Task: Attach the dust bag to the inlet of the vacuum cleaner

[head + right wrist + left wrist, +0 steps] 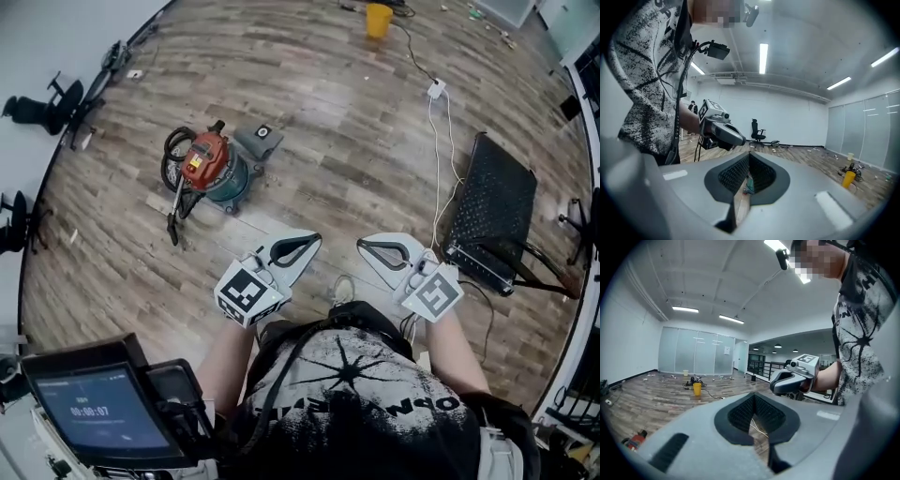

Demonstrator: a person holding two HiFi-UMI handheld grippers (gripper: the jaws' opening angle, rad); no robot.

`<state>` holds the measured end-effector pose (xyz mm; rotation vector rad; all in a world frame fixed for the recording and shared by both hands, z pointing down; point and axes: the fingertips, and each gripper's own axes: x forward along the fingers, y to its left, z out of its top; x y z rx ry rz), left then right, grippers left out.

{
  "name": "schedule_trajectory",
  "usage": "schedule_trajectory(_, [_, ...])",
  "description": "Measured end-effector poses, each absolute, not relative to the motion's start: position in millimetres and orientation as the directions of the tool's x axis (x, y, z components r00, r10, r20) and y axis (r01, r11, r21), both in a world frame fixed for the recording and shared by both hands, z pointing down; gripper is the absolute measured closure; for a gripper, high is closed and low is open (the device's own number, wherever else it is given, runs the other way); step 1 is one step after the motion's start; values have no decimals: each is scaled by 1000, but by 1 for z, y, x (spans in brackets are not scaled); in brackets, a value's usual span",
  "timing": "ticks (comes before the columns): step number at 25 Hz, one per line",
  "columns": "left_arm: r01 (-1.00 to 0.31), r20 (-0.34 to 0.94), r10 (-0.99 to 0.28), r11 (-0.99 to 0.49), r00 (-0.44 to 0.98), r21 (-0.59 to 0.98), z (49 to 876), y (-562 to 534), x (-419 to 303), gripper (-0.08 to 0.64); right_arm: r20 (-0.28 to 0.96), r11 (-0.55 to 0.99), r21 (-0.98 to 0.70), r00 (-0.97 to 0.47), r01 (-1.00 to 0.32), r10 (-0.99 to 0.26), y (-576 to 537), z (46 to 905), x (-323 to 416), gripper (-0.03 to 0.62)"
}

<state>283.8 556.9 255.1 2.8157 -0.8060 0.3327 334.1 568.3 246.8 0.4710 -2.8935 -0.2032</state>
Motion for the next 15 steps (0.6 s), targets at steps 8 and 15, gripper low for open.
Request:
schedule_trajectory(8, [-591, 291, -541, -798, 789, 119, 265, 495, 298, 558, 166, 948, 135, -936, -289, -309, 495, 262, 367, 589])
schedule_trajectory(15, [-616, 307, -556, -774, 772, 147, 278, 495, 281, 557, 163, 957, 133, -947, -256, -276, 488, 265, 347, 589])
